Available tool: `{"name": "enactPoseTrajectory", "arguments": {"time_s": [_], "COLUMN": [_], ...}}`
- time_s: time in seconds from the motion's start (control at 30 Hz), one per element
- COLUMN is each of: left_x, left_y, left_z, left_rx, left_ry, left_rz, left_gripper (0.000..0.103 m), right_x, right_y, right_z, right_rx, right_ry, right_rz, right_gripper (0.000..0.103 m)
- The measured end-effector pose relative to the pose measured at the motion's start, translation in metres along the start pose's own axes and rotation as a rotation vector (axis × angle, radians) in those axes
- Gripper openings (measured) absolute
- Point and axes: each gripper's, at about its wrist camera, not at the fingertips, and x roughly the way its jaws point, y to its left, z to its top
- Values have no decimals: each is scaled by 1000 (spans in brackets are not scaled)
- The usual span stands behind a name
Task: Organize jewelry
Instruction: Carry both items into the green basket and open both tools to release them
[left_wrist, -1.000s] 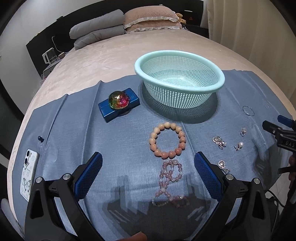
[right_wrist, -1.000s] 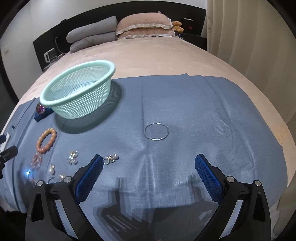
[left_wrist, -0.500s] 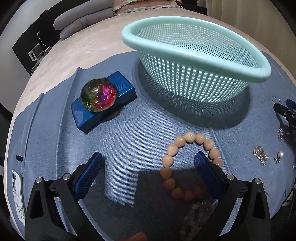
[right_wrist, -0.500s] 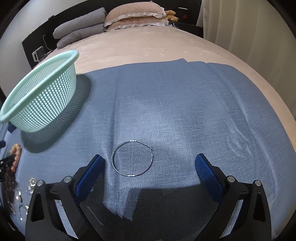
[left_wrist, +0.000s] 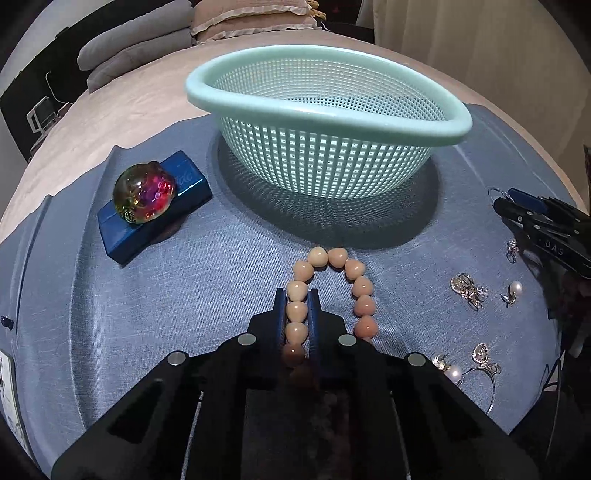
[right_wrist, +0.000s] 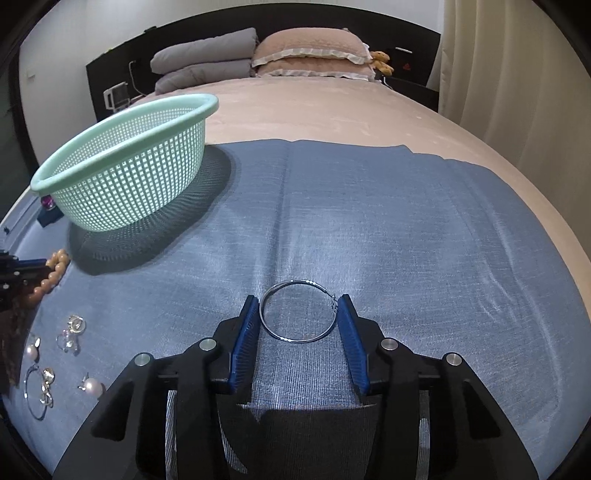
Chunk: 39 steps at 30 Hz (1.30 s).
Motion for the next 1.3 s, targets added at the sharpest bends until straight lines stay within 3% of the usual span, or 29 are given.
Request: {"name": "enactPoseTrajectory", "arguments": {"time_s": [0.27, 0.57, 0.93, 1.13, 1.3], "left_x": [-20, -82, -138, -149, -140], "left_y": [-6, -16, -24, -23, -16], "left_z": [-6, -3, 40, 76, 108], "left_rx": [15, 38, 107, 136, 115], "left_ry": [9, -91, -209, -282, -299], "left_rz": [1, 16, 53, 80, 55], "left_gripper": [12, 12, 12, 12, 12], "right_x": [-26, -84, -117, -106, -87], "right_y": [9, 22, 46, 61, 77], "right_z": [-2, 12, 59, 91, 112], "right_rx": [-19, -71, -151, -170, -229], "right_ry": [-8, -101, -223, -243, -222], "right_rz": [49, 64, 118, 182, 188], "right_gripper": [41, 41, 41, 41, 41]}}
